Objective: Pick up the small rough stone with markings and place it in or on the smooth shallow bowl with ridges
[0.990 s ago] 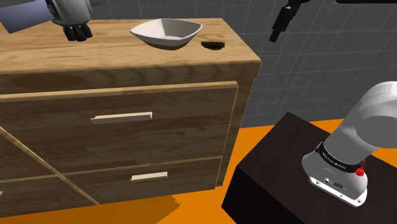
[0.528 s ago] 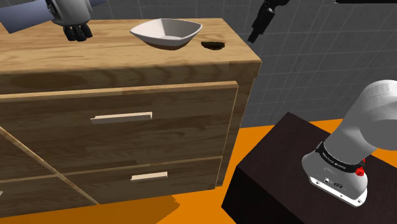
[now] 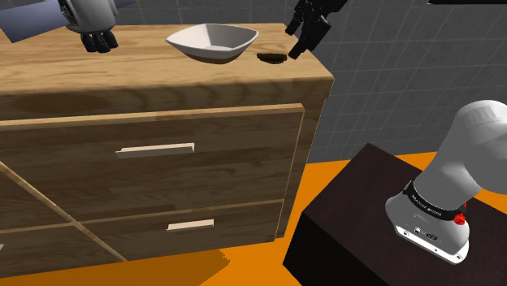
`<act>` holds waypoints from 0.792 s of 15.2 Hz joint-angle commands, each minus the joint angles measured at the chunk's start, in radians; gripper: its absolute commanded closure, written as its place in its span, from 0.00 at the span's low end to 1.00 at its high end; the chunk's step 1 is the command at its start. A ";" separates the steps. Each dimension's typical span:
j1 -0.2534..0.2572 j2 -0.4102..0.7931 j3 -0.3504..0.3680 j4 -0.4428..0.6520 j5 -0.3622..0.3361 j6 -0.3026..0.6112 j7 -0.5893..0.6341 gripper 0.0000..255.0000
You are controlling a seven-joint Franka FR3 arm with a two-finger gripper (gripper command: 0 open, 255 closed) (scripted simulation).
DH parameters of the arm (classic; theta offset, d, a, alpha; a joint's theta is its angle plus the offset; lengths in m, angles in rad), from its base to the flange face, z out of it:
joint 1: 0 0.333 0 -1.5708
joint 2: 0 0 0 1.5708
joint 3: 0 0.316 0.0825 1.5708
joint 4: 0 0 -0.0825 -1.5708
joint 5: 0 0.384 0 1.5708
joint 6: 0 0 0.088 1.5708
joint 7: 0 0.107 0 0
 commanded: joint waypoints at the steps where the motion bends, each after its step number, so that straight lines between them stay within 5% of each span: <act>1: 0.019 0.019 -0.003 0.004 0.006 0.035 -0.027 0.00; 12: 0.016 0.087 -0.001 -0.022 0.004 0.128 -0.026 0.00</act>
